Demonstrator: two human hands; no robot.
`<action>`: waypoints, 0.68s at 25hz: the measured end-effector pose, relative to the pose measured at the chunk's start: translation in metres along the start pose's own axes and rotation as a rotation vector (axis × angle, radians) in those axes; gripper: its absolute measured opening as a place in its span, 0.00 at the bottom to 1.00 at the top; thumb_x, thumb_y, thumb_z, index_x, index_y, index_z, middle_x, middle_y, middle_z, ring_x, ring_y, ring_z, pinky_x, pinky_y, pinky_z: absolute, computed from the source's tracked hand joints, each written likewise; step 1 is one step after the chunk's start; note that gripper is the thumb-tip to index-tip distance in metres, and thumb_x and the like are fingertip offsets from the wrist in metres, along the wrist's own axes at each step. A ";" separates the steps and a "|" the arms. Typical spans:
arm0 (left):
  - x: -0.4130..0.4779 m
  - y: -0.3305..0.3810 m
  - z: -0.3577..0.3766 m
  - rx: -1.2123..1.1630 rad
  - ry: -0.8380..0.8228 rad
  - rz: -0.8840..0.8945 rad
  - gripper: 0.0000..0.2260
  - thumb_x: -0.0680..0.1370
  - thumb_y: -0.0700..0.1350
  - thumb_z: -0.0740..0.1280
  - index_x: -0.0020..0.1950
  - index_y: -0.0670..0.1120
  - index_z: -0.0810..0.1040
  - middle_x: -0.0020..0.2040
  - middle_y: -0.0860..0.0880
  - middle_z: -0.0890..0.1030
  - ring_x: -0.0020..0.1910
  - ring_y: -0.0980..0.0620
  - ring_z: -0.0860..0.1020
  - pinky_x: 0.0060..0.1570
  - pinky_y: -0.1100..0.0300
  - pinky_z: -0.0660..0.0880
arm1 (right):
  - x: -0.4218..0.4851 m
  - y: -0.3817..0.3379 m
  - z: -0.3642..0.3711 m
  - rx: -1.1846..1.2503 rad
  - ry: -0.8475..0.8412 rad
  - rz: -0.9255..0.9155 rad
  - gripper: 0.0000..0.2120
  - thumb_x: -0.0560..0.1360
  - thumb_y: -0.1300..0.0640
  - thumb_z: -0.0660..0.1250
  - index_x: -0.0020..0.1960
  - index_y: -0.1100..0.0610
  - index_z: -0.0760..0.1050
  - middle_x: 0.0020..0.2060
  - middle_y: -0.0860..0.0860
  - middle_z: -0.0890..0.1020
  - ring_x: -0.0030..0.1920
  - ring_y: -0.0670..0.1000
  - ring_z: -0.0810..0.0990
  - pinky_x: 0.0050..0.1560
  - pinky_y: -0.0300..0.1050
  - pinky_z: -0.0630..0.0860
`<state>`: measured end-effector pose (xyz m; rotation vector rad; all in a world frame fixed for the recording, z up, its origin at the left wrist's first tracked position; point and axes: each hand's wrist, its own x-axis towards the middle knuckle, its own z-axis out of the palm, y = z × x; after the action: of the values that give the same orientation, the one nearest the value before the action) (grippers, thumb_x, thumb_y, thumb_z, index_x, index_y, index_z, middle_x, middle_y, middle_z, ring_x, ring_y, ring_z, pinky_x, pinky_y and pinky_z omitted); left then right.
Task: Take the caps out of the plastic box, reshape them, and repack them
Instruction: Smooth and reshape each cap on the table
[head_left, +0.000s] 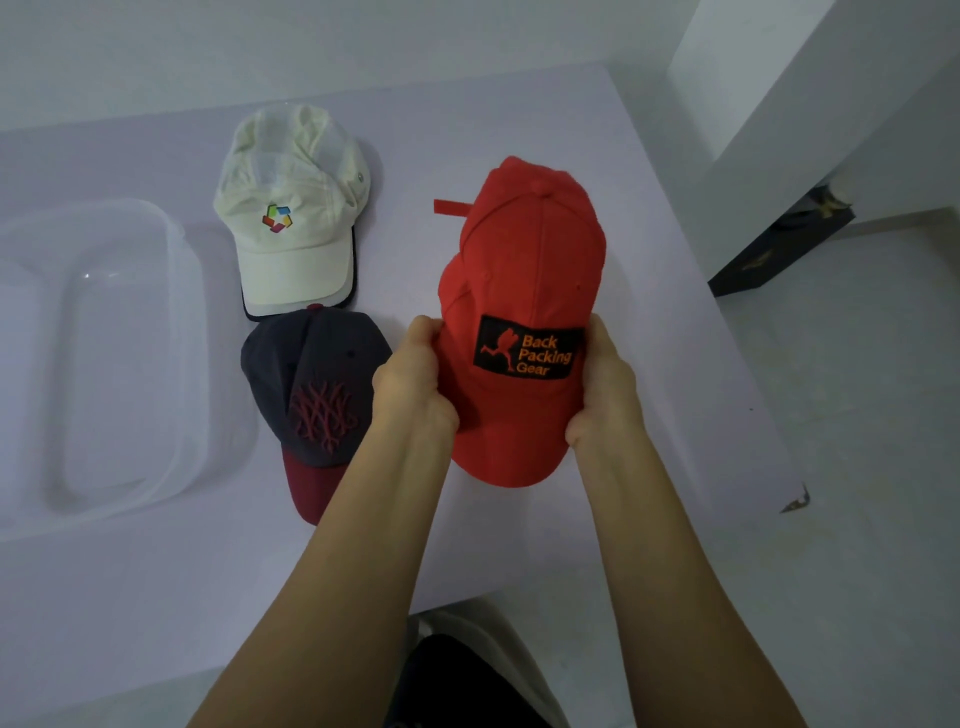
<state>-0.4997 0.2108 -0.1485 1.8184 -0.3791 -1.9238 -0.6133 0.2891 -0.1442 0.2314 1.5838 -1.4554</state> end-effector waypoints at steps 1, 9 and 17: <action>-0.001 0.000 0.001 0.011 -0.017 -0.006 0.08 0.66 0.52 0.70 0.36 0.49 0.78 0.40 0.51 0.81 0.43 0.50 0.78 0.41 0.55 0.72 | -0.001 -0.001 -0.001 -0.004 -0.001 0.001 0.23 0.64 0.46 0.67 0.52 0.62 0.80 0.58 0.60 0.79 0.50 0.58 0.82 0.60 0.61 0.74; -0.011 0.026 -0.004 0.227 -0.367 0.113 0.10 0.73 0.54 0.63 0.40 0.50 0.79 0.36 0.52 0.76 0.36 0.54 0.74 0.36 0.60 0.70 | 0.005 -0.022 -0.027 0.022 -0.381 -0.073 0.18 0.79 0.46 0.56 0.59 0.54 0.78 0.54 0.53 0.84 0.54 0.51 0.82 0.52 0.49 0.79; -0.015 0.047 0.003 0.247 -0.622 0.056 0.22 0.77 0.61 0.57 0.40 0.51 0.86 0.43 0.51 0.86 0.41 0.53 0.84 0.47 0.55 0.75 | 0.019 -0.043 -0.043 0.188 -0.699 0.038 0.14 0.60 0.56 0.73 0.44 0.60 0.82 0.39 0.55 0.84 0.40 0.54 0.83 0.41 0.45 0.81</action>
<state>-0.4953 0.1783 -0.1116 1.2750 -0.8902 -2.4592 -0.6741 0.3054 -0.1354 -0.1345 0.8748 -1.4428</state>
